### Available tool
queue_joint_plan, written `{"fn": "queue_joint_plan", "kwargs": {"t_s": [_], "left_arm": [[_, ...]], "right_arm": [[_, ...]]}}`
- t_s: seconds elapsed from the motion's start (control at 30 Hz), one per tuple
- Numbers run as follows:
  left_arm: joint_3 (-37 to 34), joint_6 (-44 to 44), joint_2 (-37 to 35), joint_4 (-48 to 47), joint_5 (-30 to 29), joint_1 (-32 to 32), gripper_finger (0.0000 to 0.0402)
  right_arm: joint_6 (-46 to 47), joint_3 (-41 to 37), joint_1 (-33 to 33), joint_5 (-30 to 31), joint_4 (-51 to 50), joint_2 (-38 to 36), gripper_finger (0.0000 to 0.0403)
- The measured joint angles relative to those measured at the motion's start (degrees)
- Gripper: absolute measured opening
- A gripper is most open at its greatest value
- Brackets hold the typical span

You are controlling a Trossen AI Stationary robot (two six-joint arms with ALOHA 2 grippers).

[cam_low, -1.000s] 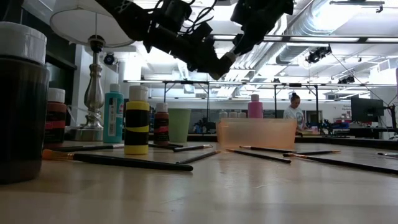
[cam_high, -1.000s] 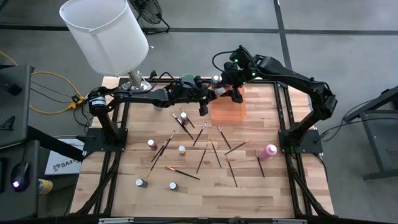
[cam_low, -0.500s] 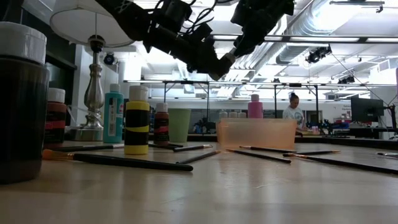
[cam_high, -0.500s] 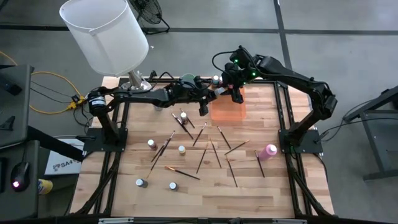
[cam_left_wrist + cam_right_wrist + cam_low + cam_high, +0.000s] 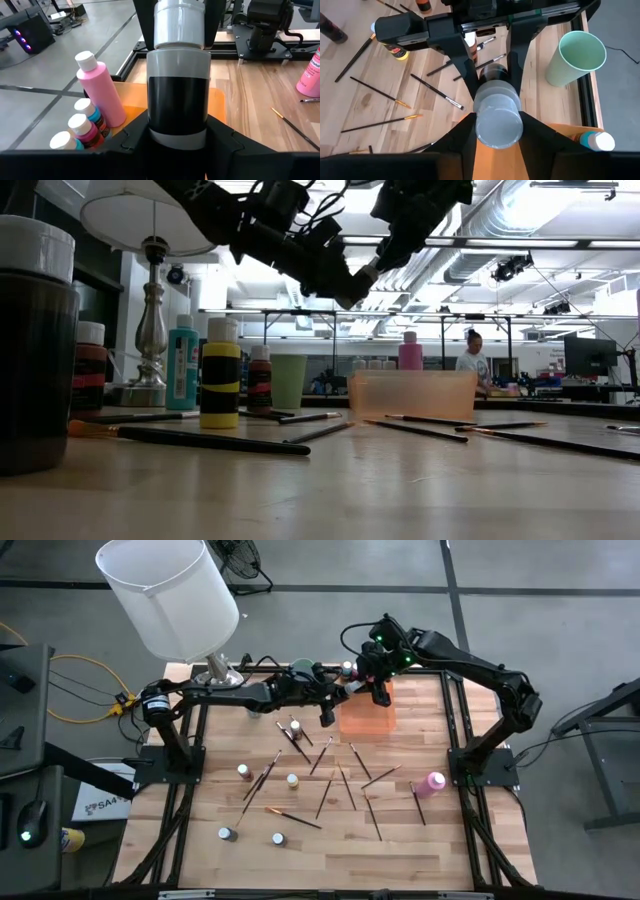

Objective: Pick & Place Paint Supplies
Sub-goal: Put the gray paint bottle into the orange bin

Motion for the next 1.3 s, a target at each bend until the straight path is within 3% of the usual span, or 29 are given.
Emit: {"fn": "queue_joint_plan", "kwargs": {"t_s": [0.13, 0.4, 0.57, 0.73, 1.0, 1.3], "left_arm": [[0.0, 0.5, 0.0, -0.3, -0.6, 0.0, 0.0164], [0.0, 2.4, -1.1, -2.7, -6.9, 0.0, 0.0217], [0.0, 2.4, -2.9, -4.4, -9.6, 0.0, 0.022], [0.0, 2.2, -3.5, -5.0, -10.8, 0.0, 0.0221], [0.0, 2.2, -3.5, -4.9, -10.9, 0.0, 0.0221], [0.0, 2.2, -3.5, -4.8, -13.2, 0.0, 0.0221]], "right_arm": [[0.6, 0.0, 0.0, 0.8, -0.5, 0.0, 0.0116], [2.4, 0.0, -0.4, 12.2, -5.1, -0.2, 0.0116], [8.5, 0.0, -1.6, 17.5, -10.1, 1.1, 0.0118], [17.0, 0.0, -4.7, 17.8, -16.0, 3.4, 0.0118], [27.6, 0.0, -10.4, 18.1, -16.7, 7.9, 0.0117], [33.4, 0.0, -11.5, 22.4, -17.2, 11.0, 0.012]]}}
